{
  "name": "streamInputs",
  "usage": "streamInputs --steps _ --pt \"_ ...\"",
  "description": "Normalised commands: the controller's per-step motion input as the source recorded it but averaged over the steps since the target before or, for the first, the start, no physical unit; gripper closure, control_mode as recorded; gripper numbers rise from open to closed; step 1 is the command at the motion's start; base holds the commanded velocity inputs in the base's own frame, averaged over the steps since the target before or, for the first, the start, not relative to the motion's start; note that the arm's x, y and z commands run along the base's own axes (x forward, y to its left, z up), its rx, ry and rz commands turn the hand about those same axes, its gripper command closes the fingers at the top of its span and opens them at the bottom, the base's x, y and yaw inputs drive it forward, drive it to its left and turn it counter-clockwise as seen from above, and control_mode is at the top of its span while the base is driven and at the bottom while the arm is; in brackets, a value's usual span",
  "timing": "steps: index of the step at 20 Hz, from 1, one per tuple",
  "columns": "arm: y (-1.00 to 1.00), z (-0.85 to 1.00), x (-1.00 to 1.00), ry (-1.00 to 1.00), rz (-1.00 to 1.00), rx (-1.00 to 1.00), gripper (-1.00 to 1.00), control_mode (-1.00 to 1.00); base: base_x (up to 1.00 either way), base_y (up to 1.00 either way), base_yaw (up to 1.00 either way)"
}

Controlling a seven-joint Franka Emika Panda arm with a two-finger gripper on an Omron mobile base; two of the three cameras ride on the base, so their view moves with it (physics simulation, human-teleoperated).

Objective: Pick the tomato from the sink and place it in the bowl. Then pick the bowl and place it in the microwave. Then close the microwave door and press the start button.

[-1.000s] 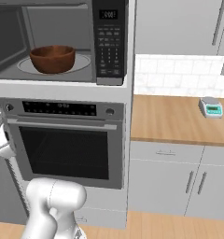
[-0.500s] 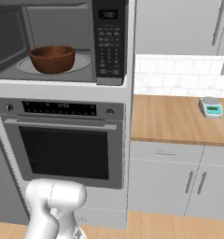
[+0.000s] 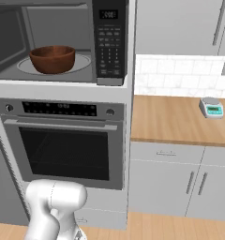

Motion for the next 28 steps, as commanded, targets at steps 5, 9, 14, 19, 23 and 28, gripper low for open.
streamInputs --steps 5,9,14,19,23,28 --pt "0.63 0.00 -0.67 -0.13 0.36 -0.52 -1.00 -1.00 0.00 0.00 0.00" --pt "1.00 0.00 -0.10 -0.01 0.22 -0.51 -1.00 -1.00 0.00 0.00 0.00" --pt "1.00 -0.02 0.00 0.03 0.17 -0.44 -1.00 -1.00 0.00 0.00 0.00" --pt "1.00 -0.18 0.21 0.05 0.16 -0.42 -1.00 -1.00 0.00 0.00 0.00" --pt "0.73 -0.03 0.81 0.01 0.09 -0.29 -1.00 -1.00 0.00 0.00 0.00" --pt "0.11 0.10 1.00 0.05 0.00 -0.11 -1.00 -1.00 0.00 0.00 0.00"
